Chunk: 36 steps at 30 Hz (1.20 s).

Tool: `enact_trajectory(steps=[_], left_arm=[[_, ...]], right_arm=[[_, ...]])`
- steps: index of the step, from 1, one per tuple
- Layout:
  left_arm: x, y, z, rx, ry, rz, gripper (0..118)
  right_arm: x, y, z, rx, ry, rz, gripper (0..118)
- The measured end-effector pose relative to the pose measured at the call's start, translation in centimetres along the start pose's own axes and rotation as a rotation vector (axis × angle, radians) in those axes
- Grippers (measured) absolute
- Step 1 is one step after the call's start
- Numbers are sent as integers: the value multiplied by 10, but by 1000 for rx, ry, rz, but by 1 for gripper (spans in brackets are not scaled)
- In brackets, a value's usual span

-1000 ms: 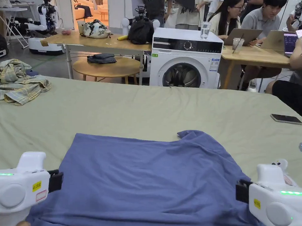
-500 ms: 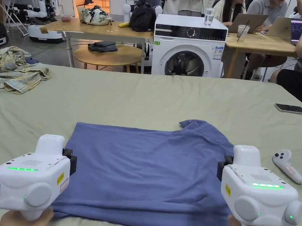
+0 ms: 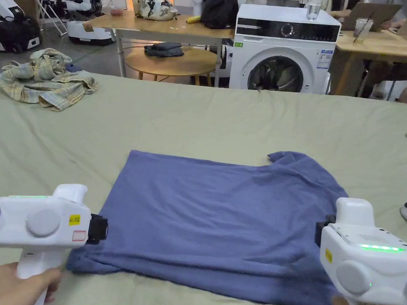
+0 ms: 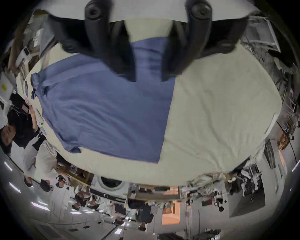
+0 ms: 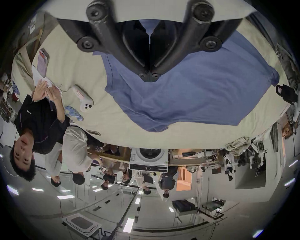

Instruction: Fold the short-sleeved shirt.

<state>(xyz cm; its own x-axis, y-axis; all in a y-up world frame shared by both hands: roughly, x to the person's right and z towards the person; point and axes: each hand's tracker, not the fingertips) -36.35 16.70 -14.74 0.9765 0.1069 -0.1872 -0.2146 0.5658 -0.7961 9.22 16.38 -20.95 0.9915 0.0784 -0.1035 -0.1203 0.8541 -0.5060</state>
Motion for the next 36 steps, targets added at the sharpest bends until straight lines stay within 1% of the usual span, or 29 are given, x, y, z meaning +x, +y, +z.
enact_trajectory(steps=[1, 3, 6, 9, 10, 12, 13, 14, 15, 16, 17, 18, 19, 23, 24, 25, 26, 27, 31, 36], left_arm=[[-5, 0, -3, -28, 13, -3, 46], [-11, -2, -8, -46, 48, 8, 46], [-12, -11, -21, -186, 80, 34, 46], [-22, -23, -49, -253, 95, 20, 49], [-24, -25, -51, -211, 69, 30, 49], [-18, -27, -45, -199, 80, 41, 47], [-11, -28, -43, -196, 102, 21, 42], [-4, -28, -43, -203, 128, -41, 32], [1, -28, -43, -198, 122, -88, 32], [7, -28, -41, -200, 93, -125, 28], [11, -28, -41, -206, 96, -118, 21], [12, -28, -41, -207, 94, -117, 10], [13, -29, -42, -207, 85, -118, 4], [11, -31, -36, -198, 84, -135, 2], [9, -31, -35, -196, 81, -132, 2], [9, -32, -34, -194, 78, -133, 2], [10, -32, -33, -189, 77, -130, 2], [10, -33, -34, -189, 76, -131, 2], [9, -34, -32, -182, 72, -121, 2], [8, -34, -32, -178, 70, -115, 2]], right_arm=[[0, -1, -1, -7, 3, -3, 0], [1, -3, -5, -27, 2, 3, 0], [3, -6, -8, -40, 1, 7, 0], [5, -8, -8, -45, -4, 9, 0], [6, -9, -8, -45, -4, 12, 0], [8, -11, -3, -52, -6, 15, 0], [9, -11, -2, -57, -5, 13, 0], [11, -11, -2, -63, -4, 8, 0], [11, -11, -1, -67, -4, 7, 0], [12, -11, -1, -73, -4, 8, 0], [13, -10, -1, -84, -10, 13, 0], [13, -10, 0, -92, -15, 16, 0], [16, -9, 0, -102, -15, 16, 0], [34, -2, 5, -199, -40, 20, 1], [40, -2, 7, -208, -30, 9, 11], [48, -1, 8, -241, -35, 14, 25], [56, -1, 9, -267, -41, 11, 37], [63, -2, 10, -271, -43, 4, 46], [87, -15, 13, -363, -72, 17, 47], [100, -45, 4, -490, -48, 16, 47]])
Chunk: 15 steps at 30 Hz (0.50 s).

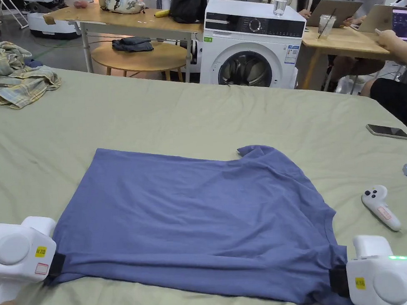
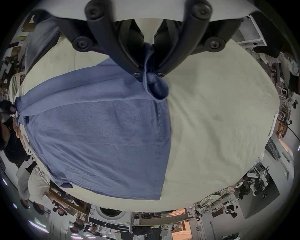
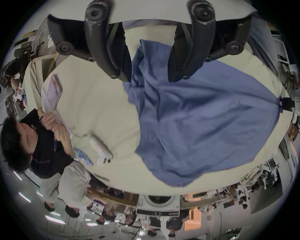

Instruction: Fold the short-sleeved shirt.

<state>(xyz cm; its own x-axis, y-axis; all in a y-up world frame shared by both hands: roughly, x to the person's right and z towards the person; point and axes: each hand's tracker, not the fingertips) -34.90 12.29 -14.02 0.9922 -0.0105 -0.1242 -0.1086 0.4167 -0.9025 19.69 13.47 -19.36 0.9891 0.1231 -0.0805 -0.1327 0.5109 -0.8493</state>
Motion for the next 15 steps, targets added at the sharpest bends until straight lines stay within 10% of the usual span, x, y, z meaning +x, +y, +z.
enact_trajectory(steps=[2, 6, 15], left_arm=[[0, -1, 1, 3, -1, 4, 2], [0, 0, 1, 4, 0, 0, 2], [-9, 5, 16, 54, -21, 22, 2]], right_arm=[[2, -9, -15, -55, 19, -25, 46], [1, -20, -29, -65, 76, -59, 5], [-12, 6, 13, 77, 88, -13, 2]])
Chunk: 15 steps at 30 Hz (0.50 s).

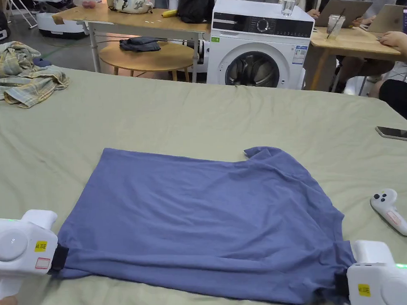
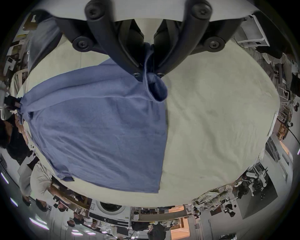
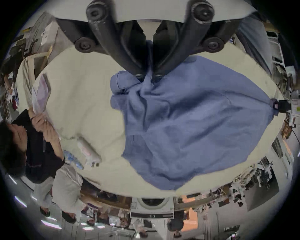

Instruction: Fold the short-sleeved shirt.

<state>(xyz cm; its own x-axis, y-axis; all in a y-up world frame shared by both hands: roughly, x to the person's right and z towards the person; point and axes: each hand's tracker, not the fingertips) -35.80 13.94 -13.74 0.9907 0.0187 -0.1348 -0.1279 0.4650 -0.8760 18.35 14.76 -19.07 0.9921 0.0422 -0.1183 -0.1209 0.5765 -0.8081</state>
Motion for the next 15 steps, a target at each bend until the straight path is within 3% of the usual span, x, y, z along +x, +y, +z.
enact_trajectory(steps=[7, 15], left_arm=[[-9, 36, 23, 165, -62, 50, 2], [-20, 107, 14, 232, -78, 110, 2]], right_arm=[[5, 53, 19, 119, 17, -28, 2], [10, 112, -18, 178, 9, -60, 2]])
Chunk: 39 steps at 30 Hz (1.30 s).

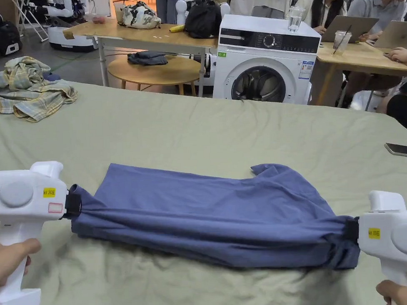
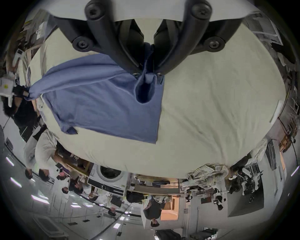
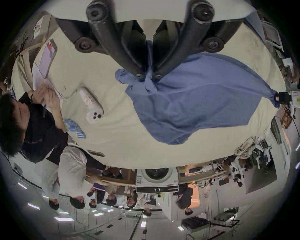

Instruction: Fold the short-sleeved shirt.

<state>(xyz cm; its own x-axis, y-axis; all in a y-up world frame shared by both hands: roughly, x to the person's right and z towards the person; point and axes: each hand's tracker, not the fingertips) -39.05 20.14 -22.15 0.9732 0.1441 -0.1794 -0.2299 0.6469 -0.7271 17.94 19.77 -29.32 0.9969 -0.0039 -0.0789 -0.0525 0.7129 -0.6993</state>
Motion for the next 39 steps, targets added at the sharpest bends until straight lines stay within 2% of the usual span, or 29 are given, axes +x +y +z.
enact_trajectory(steps=[6, 10, 15, 18, 19, 20, 21, 22, 25, 28, 29, 30, 31, 32, 33, 35, 39], left_arm=[[-6, 28, -49, -25, 1, 34, 2], [-1, 34, -82, -85, 37, -15, 2], [2, 34, -103, -125, 43, 2, 2], [6, 34, -104, -128, 46, -3, 2], [8, 35, -101, -126, 50, -9, 3], [11, 35, -97, -116, 49, -11, 11], [14, 34, -92, -92, 42, -15, 29], [16, 35, -87, -68, 26, -20, 39], [32, 32, -69, 28, 18, -38, 43], [50, 21, -46, 165, -3, -77, 43], [57, 16, -38, 205, 5, -100, 43], [62, 11, -33, 253, 14, -130, 42], [67, 6, -28, 290, 37, -141, 35], [73, -1, -21, 333, 61, -151, 20], [78, -5, -15, 357, 82, -151, 0], [79, -13, -12, 385, 105, -162, 0], [80, -27, -3, 375, 70, -167, 0]], right_arm=[[-1, 25, -56, -21, 4, 0, 2], [-1, 30, -93, -76, -7, 14, 2], [-1, 24, -114, -99, -16, 34, 3], [-3, 23, -110, -91, -28, 18, 8], [-5, 23, -106, -73, -37, 21, 13], [-9, 25, -100, -38, -71, 34, 24], [-13, 26, -93, 5, -99, 43, 39], [-18, 29, -84, 48, -102, 54, 44], [-35, 33, -60, 150, -81, 41, 44], [-55, 32, -37, 266, -70, 24, 40], [-64, 30, -29, 308, -81, 31, 31], [-72, 28, -23, 341, -89, 44, 11], [-77, 26, -19, 363, -92, 52, 0], [-82, 24, -14, 381, -86, 60, 0], [-88, 20, -10, 382, -78, 56, 0], [-92, 16, -4, 394, -20, 35, 0], [-96, 7, -1, 363, 5, -17, 0]])
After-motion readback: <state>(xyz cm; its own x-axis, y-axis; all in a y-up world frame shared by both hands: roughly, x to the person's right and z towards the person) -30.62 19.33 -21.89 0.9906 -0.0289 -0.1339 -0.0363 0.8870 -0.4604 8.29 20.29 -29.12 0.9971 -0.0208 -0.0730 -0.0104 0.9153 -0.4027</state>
